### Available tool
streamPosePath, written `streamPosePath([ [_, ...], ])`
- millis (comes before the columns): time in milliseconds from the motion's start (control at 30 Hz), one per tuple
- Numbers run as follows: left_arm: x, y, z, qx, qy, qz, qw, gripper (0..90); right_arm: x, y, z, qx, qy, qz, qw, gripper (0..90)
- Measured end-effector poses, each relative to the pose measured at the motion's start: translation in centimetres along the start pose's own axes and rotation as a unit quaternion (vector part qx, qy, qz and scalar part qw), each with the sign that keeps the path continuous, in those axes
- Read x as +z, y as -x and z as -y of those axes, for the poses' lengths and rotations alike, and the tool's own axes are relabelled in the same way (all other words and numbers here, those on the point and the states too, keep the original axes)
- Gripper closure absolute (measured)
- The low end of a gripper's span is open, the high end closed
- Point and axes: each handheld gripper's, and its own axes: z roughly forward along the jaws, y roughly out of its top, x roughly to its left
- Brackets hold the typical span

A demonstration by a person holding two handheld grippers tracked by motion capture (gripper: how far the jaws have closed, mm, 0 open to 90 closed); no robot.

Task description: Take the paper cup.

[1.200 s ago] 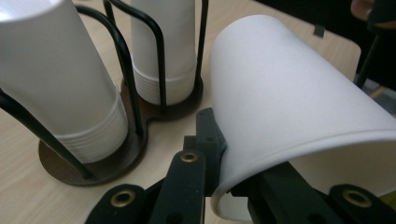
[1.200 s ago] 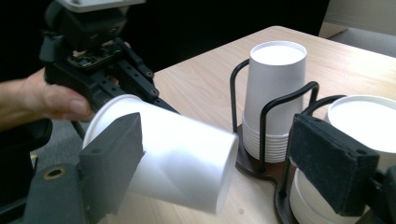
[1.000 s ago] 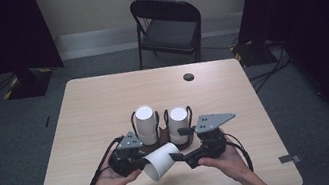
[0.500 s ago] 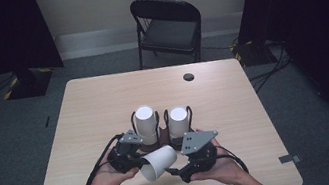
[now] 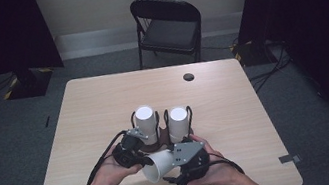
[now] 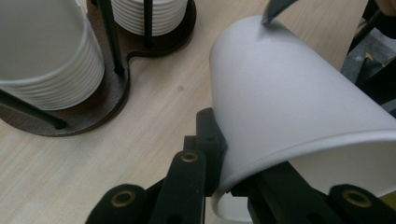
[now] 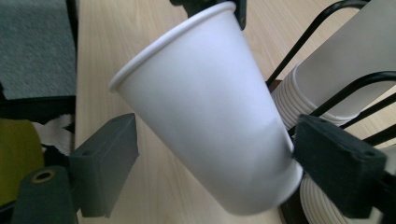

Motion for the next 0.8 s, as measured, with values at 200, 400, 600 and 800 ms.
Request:
streamPosePath([
  [200, 0.1, -0.1, -0.2, -0.008, -0.001, 0.026, 0.9996, 87.0, 0.9, -0.5, -0.1, -0.012, -0.012, 0.004, 0.9998, 9.4],
  [400, 0.5, 0.1, -0.5, -0.018, 0.003, 0.027, 0.9995, 87.0, 1.6, -0.8, -0.3, -0.022, -0.019, 0.008, 0.9995, 12.6],
  [600, 1.0, -0.2, -0.5, -0.038, 0.018, 0.047, 0.998, 87.0, 1.4, -1.1, -0.4, -0.032, -0.01, 0.029, 0.999, 14.4],
  [800, 1.9, 0.3, -1.0, -0.039, 0.005, 0.049, 0.998, 87.7, 1.8, -1.6, -0.5, -0.039, -0.001, 0.02, 0.999, 17.8],
])
